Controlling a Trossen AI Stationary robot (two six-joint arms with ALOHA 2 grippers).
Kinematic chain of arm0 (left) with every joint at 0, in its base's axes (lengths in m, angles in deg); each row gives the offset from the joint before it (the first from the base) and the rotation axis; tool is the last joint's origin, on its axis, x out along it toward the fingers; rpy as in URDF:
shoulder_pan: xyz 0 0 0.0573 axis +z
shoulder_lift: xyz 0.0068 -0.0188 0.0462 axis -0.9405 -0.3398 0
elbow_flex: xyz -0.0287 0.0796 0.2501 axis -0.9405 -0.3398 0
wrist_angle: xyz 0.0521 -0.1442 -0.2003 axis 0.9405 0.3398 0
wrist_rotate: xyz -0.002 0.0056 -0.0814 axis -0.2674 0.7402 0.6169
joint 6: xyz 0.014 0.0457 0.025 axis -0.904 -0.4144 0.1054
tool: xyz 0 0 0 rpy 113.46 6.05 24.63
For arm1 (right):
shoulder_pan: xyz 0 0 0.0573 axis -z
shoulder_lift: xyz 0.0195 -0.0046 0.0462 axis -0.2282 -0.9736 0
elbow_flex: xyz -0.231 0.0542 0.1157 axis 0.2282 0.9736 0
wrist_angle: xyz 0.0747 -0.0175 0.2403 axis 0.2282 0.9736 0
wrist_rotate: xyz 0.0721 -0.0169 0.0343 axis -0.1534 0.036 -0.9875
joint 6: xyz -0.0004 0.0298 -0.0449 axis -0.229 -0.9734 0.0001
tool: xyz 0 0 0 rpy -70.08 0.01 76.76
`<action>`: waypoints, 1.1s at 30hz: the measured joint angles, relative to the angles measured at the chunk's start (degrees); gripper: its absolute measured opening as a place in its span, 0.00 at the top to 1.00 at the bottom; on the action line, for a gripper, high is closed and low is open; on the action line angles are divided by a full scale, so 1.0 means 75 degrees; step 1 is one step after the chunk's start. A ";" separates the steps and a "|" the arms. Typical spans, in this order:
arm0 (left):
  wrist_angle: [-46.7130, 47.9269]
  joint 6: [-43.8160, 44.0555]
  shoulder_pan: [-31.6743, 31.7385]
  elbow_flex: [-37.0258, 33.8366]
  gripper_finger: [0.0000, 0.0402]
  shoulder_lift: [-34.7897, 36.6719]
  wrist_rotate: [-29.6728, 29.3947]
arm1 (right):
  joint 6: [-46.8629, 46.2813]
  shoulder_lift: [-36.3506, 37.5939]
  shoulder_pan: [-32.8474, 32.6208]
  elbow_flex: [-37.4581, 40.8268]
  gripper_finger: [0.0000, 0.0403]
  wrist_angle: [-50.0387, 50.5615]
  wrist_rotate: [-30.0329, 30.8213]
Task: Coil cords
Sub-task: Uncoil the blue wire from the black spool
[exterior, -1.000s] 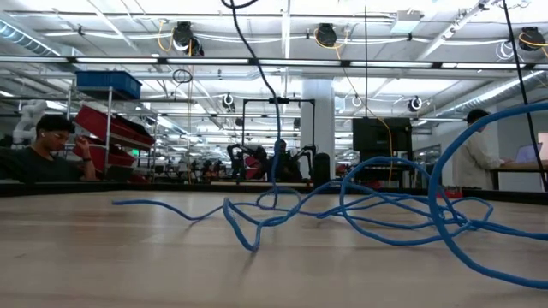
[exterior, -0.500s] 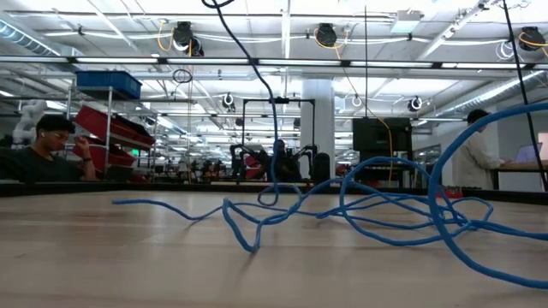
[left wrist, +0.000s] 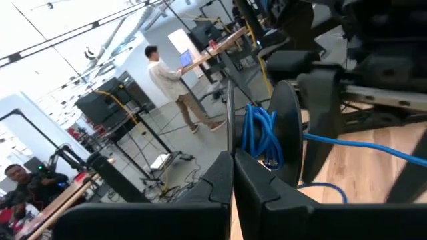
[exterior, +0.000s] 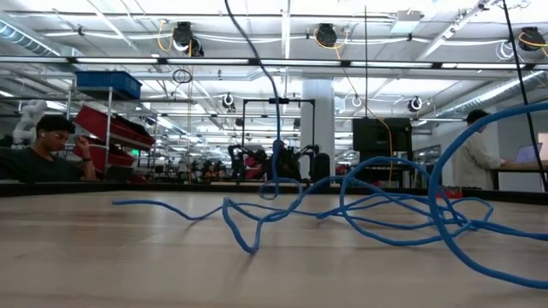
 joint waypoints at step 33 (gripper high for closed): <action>0.0030 -0.0070 -0.0067 0.0000 0.98 0.0003 -0.0151 | -0.1208 -0.0058 -0.0371 0.0000 0.51 0.1070 0.0370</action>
